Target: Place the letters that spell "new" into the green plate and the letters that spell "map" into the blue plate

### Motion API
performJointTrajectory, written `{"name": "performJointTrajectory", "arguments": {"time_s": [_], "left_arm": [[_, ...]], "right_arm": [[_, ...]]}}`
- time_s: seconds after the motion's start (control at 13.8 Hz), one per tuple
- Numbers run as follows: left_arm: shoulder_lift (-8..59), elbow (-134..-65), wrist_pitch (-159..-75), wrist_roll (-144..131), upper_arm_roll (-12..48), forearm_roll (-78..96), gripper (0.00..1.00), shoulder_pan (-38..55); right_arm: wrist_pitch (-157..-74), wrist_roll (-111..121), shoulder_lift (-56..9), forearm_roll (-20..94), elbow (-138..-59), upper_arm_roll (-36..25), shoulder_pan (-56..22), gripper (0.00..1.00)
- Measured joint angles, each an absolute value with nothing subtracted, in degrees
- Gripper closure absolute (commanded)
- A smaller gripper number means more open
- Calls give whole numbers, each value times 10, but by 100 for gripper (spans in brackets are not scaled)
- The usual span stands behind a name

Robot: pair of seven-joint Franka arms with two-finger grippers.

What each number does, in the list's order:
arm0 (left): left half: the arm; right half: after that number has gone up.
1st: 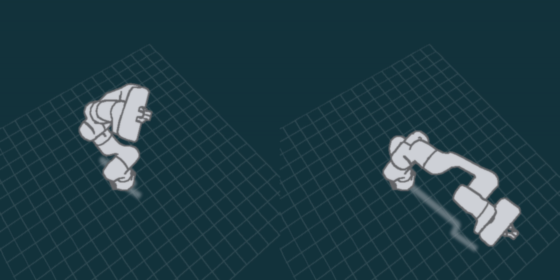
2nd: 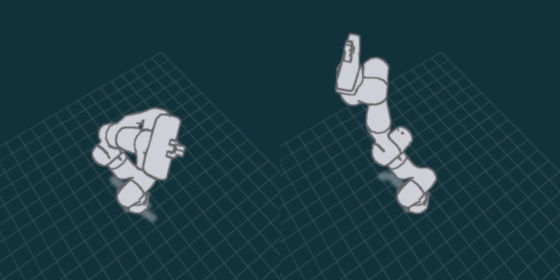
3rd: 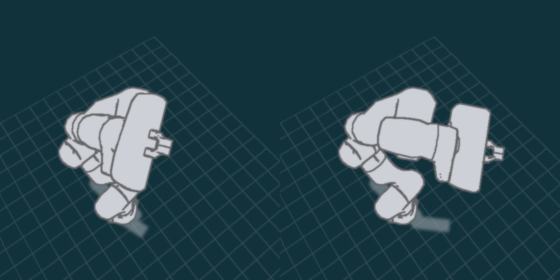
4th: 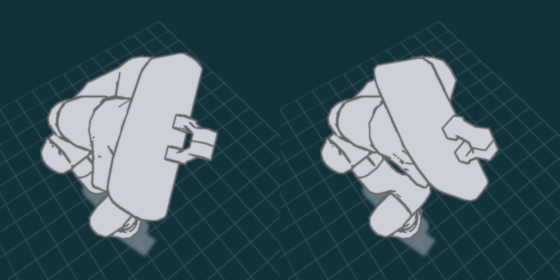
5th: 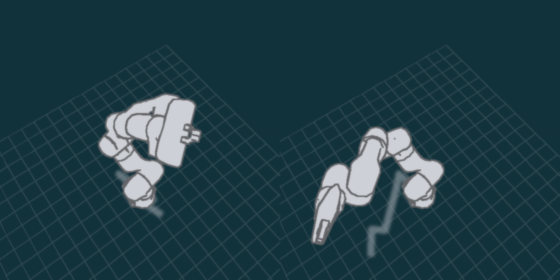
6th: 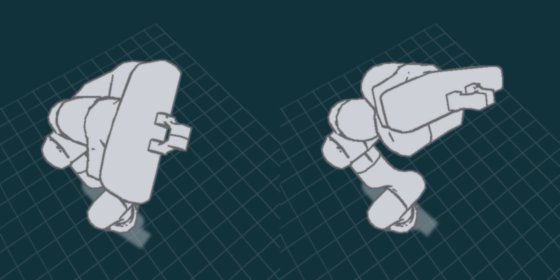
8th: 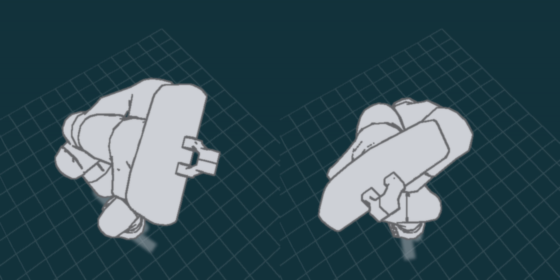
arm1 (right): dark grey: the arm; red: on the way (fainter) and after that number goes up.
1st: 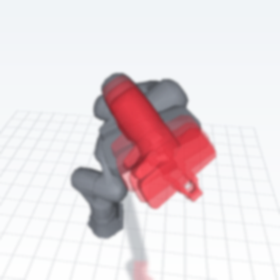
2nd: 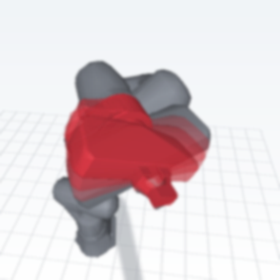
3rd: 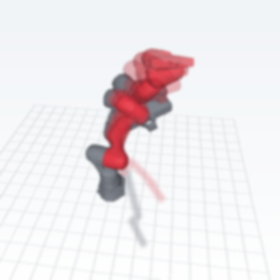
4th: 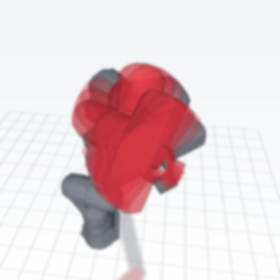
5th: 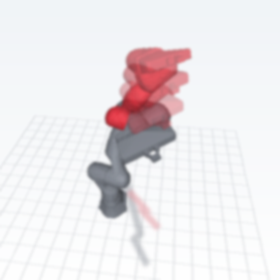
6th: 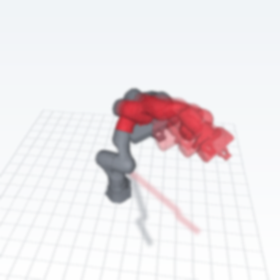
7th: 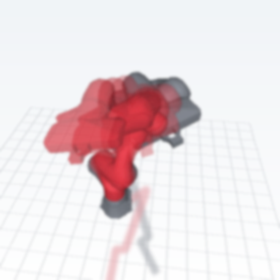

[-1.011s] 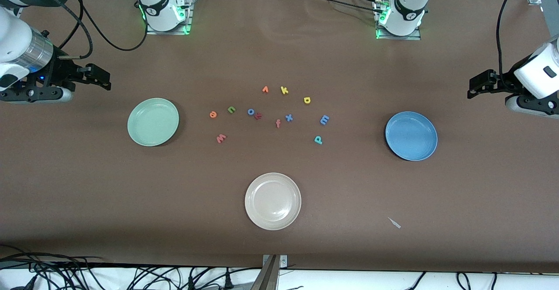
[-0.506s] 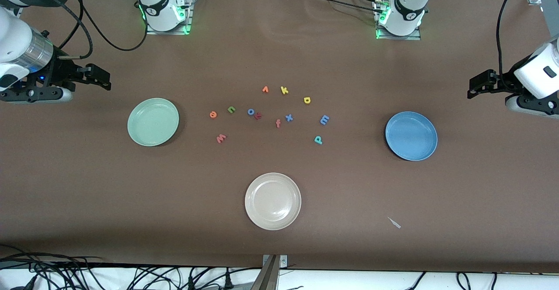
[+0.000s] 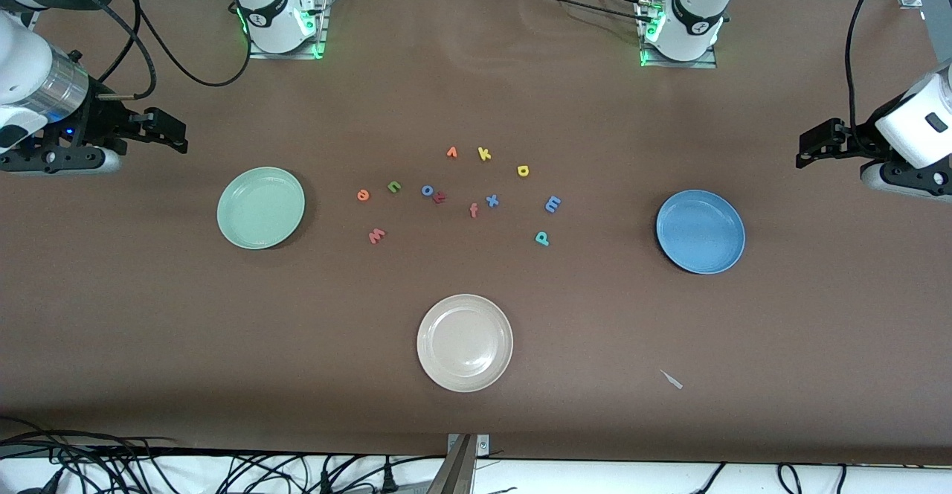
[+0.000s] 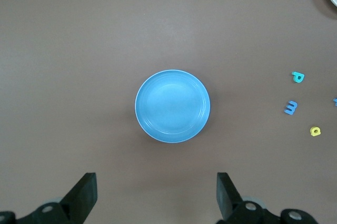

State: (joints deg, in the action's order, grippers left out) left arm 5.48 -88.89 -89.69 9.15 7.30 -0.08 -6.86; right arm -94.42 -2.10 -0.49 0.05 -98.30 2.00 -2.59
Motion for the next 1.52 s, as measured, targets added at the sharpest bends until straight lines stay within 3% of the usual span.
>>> {"name": "performJointTrajectory", "arguments": {"time_s": [1.52], "left_arm": [[55,-889,-897,92,73,-1,0,-69]], "right_arm": [[-944,-21,6,1,-992,20,-26,0]]}}
